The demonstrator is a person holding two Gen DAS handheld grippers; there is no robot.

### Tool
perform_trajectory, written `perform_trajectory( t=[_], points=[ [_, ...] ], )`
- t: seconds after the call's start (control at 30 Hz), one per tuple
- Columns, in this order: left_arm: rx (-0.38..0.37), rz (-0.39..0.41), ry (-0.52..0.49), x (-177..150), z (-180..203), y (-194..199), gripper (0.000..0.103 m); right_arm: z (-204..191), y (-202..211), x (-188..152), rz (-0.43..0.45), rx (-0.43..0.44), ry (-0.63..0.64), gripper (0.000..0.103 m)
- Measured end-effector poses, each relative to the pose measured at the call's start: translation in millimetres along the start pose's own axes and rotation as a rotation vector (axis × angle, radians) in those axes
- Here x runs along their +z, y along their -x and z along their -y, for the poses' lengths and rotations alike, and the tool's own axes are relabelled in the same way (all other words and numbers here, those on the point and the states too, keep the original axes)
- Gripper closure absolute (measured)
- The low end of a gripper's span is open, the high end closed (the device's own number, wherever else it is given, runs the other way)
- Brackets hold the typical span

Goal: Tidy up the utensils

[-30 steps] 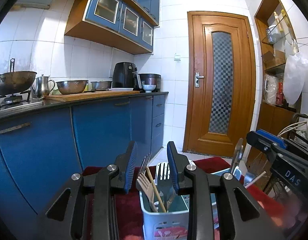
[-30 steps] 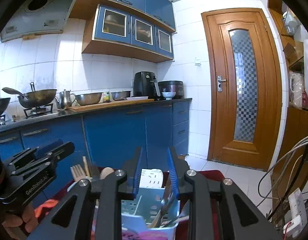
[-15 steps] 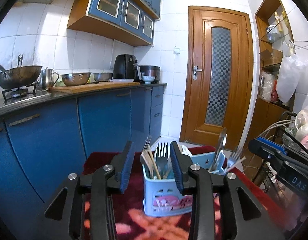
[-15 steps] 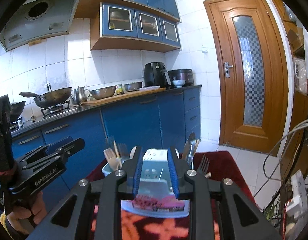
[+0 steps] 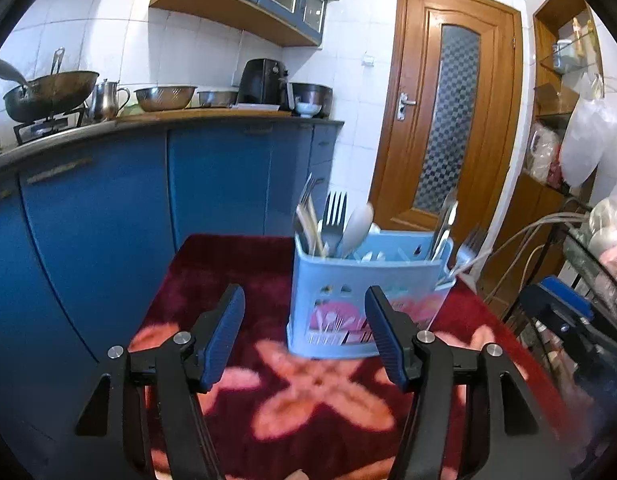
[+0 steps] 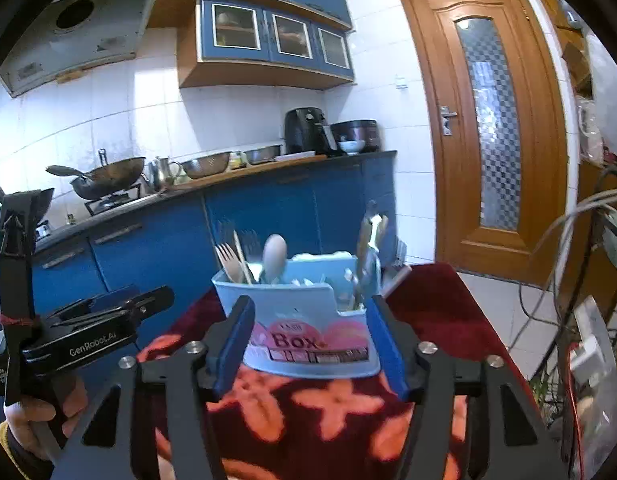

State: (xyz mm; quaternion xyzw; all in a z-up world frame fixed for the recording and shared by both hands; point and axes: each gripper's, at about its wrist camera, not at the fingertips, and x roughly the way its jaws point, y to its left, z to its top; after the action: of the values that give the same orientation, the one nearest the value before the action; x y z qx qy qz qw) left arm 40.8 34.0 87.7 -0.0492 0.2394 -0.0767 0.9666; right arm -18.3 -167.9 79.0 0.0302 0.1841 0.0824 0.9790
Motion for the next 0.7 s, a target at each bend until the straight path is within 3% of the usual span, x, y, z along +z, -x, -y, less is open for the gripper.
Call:
perform_trajectory(
  t=[0.33,0.7],
  points=[
    [0.024,-0.039,-0.025,-34.2,6.3,-26.5,0.039,11.8,-22.1,-38.7,-0.088,-0.065,-0.031,0.011],
    [0.092,0.030,-0.070,-56.8,16.7,-42.8,0.039,14.8,-34.5,-67.3,-0.093,-0.079,-0.004,0.004]
  ],
)
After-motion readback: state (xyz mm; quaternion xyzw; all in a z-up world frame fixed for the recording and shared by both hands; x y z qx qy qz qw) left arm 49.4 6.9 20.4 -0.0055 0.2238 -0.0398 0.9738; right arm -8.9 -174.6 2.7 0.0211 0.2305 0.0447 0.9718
